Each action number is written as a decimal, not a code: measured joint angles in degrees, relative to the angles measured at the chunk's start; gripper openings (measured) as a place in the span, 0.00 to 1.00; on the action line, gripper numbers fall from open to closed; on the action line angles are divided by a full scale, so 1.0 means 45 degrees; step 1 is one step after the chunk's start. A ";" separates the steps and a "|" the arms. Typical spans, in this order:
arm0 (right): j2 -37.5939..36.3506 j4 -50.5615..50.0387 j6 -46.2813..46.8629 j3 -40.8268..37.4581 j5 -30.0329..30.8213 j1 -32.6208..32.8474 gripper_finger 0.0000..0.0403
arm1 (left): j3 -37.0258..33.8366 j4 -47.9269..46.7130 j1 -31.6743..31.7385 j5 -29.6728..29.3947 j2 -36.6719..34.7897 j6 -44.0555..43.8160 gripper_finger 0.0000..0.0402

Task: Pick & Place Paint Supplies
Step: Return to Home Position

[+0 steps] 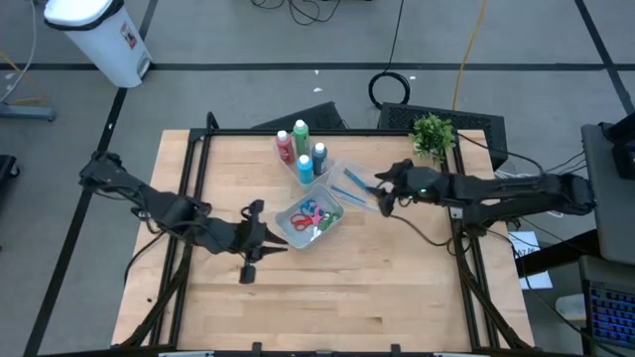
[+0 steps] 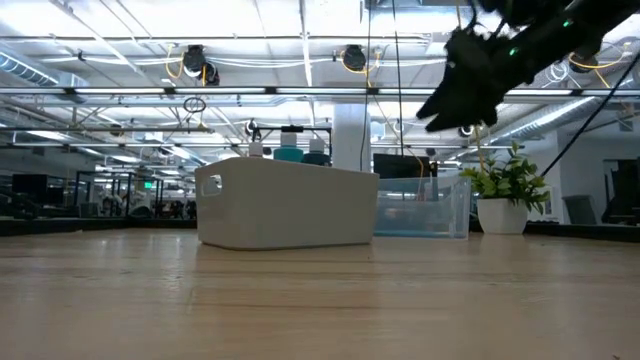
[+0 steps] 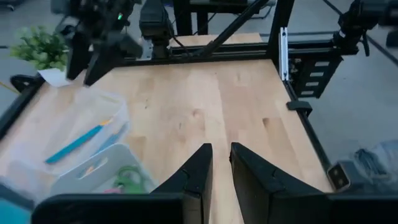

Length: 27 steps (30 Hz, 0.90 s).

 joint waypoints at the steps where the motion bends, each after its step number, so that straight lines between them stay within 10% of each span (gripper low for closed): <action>1: -0.0457 -0.0163 0.0146 0.0000 -0.0013 0.0042 0.60 | -0.0015 -0.0263 -0.0008 -0.0051 -0.0226 0.0106 0.17; 10: -0.4876 -0.1895 0.0385 -0.1209 -0.0708 0.0988 0.63 | -0.3982 0.2045 -0.0033 -0.0371 -0.3645 0.0748 0.17; 27: -1.0380 0.1762 -0.0359 -0.5894 -0.2570 0.2146 0.61 | -1.1331 0.6133 -0.0033 -0.0332 -1.0891 0.0100 0.17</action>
